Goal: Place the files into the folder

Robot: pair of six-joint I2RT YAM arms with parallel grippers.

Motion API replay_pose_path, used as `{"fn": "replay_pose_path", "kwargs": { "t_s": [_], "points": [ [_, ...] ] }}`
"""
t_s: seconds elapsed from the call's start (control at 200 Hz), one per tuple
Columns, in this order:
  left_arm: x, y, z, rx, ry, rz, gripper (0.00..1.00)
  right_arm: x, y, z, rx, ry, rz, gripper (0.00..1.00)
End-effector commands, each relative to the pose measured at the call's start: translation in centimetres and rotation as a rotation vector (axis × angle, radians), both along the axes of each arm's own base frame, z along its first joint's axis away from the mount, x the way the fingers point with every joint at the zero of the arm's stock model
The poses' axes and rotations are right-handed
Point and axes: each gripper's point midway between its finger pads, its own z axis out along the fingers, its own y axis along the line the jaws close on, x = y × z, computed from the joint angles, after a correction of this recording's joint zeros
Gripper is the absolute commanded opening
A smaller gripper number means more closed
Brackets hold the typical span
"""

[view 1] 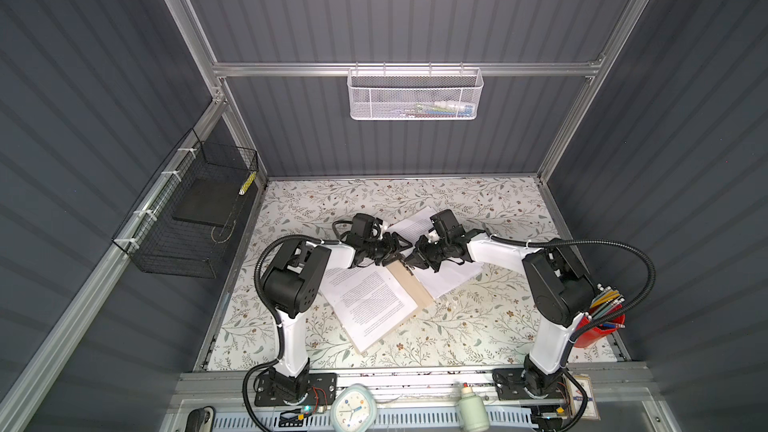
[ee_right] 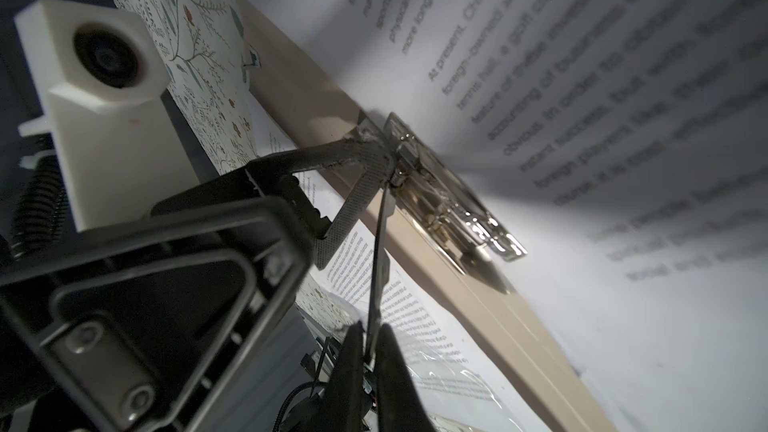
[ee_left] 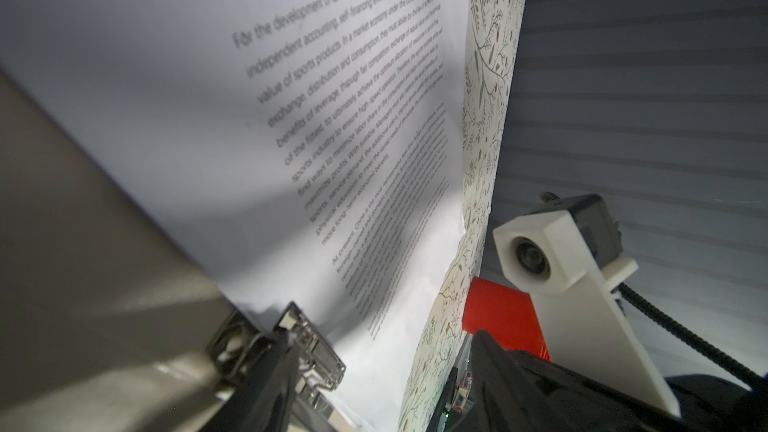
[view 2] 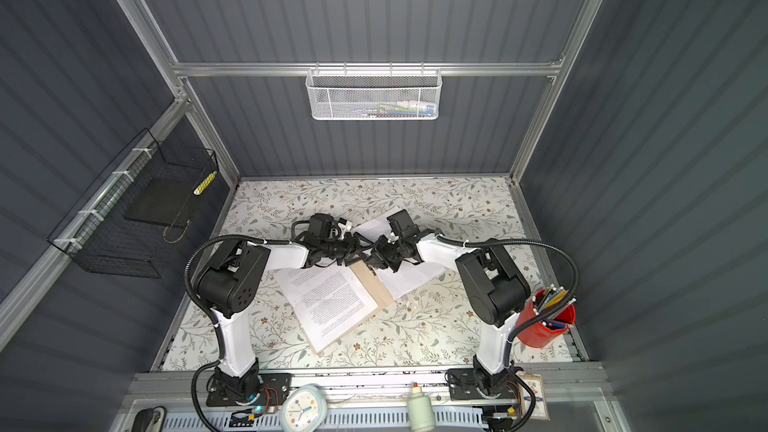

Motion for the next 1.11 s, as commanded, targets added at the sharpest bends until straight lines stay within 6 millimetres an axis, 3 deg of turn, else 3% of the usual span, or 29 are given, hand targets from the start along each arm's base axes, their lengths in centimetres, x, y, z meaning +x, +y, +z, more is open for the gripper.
{"fn": "replay_pose_path", "kwargs": {
  "t_s": [0.0, 0.11, 0.24, 0.43, 0.655, 0.95, 1.1],
  "points": [
    [-0.6, 0.0, -0.2, 0.022, 0.001, -0.014, 0.67, -0.6, 0.1, -0.6, 0.003, 0.024, 0.0, 0.09],
    [-0.3, -0.2, 0.7, 0.013, -0.01, -0.019, 0.67, -0.8, 0.0, -0.8, 0.007, 0.027, -0.006, 0.02],
    [0.1, 0.1, 4.3, 0.045, -0.087, -0.029, 0.67, -0.9, -0.2, -1.4, 0.022, 0.032, -0.03, 0.0],
    [-2.6, 4.3, 5.1, 0.284, -0.101, -0.012, 0.68, -1.1, -0.3, -2.6, 0.052, 0.044, -0.058, 0.0],
    [-6.7, 6.5, 2.1, 0.346, -0.01, -0.031, 0.67, -1.4, -0.6, -3.9, 0.056, 0.06, -0.064, 0.0],
    [-9.0, 8.4, -2.5, 0.458, 0.072, -0.076, 0.66, -1.4, -1.6, -4.7, 0.038, 0.052, -0.048, 0.0],
    [-10.2, 10.2, -5.3, 0.574, 0.158, -0.08, 0.63, -1.4, -2.2, -5.3, 0.011, 0.046, -0.019, 0.0]
  ]
}}
